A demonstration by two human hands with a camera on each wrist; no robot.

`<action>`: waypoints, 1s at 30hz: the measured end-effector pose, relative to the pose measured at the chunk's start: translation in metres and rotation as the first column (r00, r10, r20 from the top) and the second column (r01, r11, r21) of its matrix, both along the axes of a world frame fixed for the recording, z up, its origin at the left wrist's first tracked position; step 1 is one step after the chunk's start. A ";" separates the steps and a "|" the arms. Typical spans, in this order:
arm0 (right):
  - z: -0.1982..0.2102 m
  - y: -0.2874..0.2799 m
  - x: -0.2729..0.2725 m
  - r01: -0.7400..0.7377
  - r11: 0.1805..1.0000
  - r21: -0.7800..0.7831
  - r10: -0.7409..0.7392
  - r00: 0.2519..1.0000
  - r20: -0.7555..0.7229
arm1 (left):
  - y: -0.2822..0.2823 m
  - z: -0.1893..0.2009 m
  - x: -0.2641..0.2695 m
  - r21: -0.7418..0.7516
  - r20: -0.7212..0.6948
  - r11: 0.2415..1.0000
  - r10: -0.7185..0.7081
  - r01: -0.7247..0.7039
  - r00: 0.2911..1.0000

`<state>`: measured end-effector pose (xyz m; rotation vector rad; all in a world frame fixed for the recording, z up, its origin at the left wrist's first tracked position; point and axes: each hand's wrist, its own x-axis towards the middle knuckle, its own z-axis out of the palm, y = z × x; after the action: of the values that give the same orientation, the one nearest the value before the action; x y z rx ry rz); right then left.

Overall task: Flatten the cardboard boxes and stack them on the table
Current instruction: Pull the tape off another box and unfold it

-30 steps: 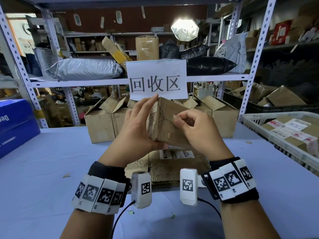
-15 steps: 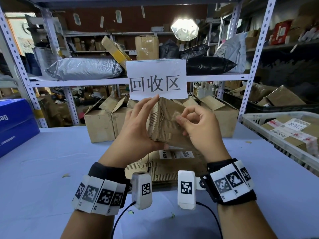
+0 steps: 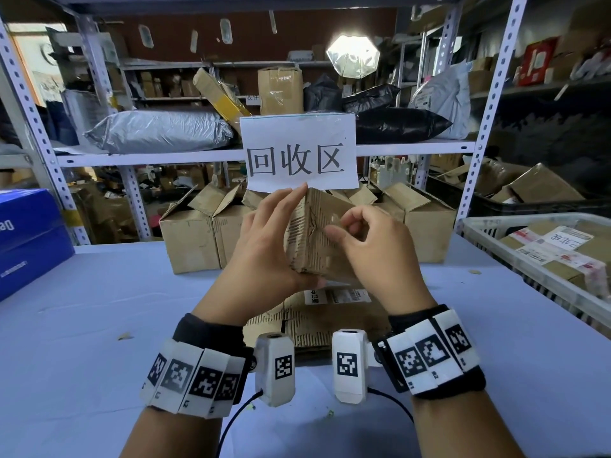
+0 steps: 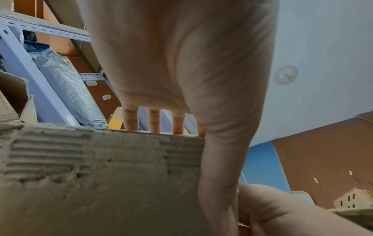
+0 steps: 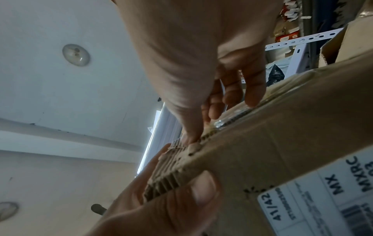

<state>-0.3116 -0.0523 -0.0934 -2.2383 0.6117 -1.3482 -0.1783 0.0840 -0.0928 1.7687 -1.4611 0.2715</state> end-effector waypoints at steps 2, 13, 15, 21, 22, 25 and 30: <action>-0.001 -0.003 0.000 0.026 1.000 -0.007 -0.026 0.999 0.027 | 0.000 0.001 -0.002 0.008 0.007 1.000 0.002 -0.002 1.000; -0.009 -0.010 0.004 -0.190 0.931 0.311 0.112 0.961 0.252 | 0.002 0.002 -0.001 0.006 -0.025 1.000 -0.008 0.008 1.000; -0.010 -0.011 0.005 -0.247 0.883 0.399 0.120 0.941 0.316 | 0.002 0.001 0.000 0.011 -0.025 1.000 -0.007 0.008 1.000; -0.009 -0.019 0.002 -0.187 0.897 0.400 0.095 0.966 0.239 | 0.001 -0.001 0.000 0.012 -0.013 1.000 -0.009 0.009 1.000; -0.009 -0.019 0.002 -0.142 0.922 0.359 0.071 0.977 0.204 | 0.000 -0.001 -0.001 0.013 -0.010 1.000 -0.006 0.006 1.000; -0.010 -0.018 0.000 -0.050 0.964 0.260 0.014 0.990 0.139 | -0.001 0.000 -0.002 0.020 -0.006 1.000 0.004 -0.004 1.000; -0.006 -0.017 0.000 0.016 0.984 0.176 -0.019 1.000 0.014 | -0.002 0.000 -0.003 0.023 -0.003 1.000 0.007 -0.007 1.000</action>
<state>-0.3120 -0.0694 -0.0997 -2.0838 0.7170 -1.2668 -0.1812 0.0825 -0.0932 1.7918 -1.4619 0.2564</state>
